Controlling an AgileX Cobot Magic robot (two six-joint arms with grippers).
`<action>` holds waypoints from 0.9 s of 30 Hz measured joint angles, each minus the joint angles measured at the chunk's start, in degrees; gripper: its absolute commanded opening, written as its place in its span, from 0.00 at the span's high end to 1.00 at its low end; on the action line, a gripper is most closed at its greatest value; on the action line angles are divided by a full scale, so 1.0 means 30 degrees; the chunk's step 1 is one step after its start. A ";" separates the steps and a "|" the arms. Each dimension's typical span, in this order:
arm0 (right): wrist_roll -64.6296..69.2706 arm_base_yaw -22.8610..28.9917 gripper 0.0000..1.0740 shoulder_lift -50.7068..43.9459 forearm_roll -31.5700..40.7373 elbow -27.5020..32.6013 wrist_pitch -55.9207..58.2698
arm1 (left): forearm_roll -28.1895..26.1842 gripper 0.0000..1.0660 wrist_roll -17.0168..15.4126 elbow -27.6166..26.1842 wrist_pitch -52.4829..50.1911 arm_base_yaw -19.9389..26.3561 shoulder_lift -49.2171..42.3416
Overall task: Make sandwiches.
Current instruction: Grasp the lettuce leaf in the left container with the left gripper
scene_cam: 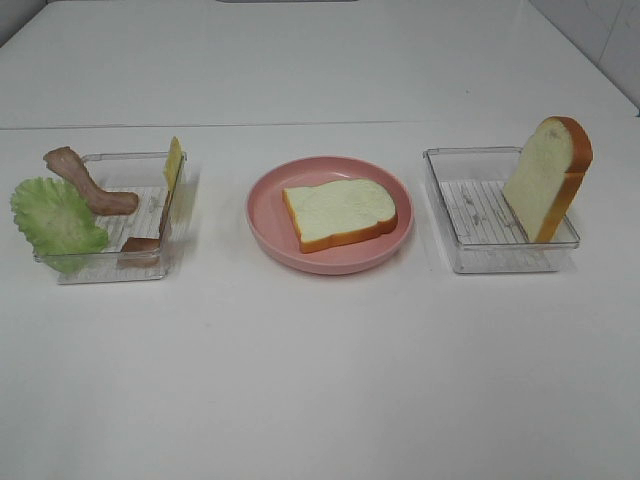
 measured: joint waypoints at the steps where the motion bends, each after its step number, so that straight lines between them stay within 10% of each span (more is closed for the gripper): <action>1: 0.0000 0.0000 0.14 0.0000 0.0000 0.0000 0.0000 | 0.0000 0.05 0.0000 0.0000 0.0000 0.0000 0.0000; 27: 0.0000 0.0000 0.15 0.0000 0.0000 0.0000 0.0000 | -0.1203 0.05 0.0000 -0.1337 -0.7047 -0.0210 1.2510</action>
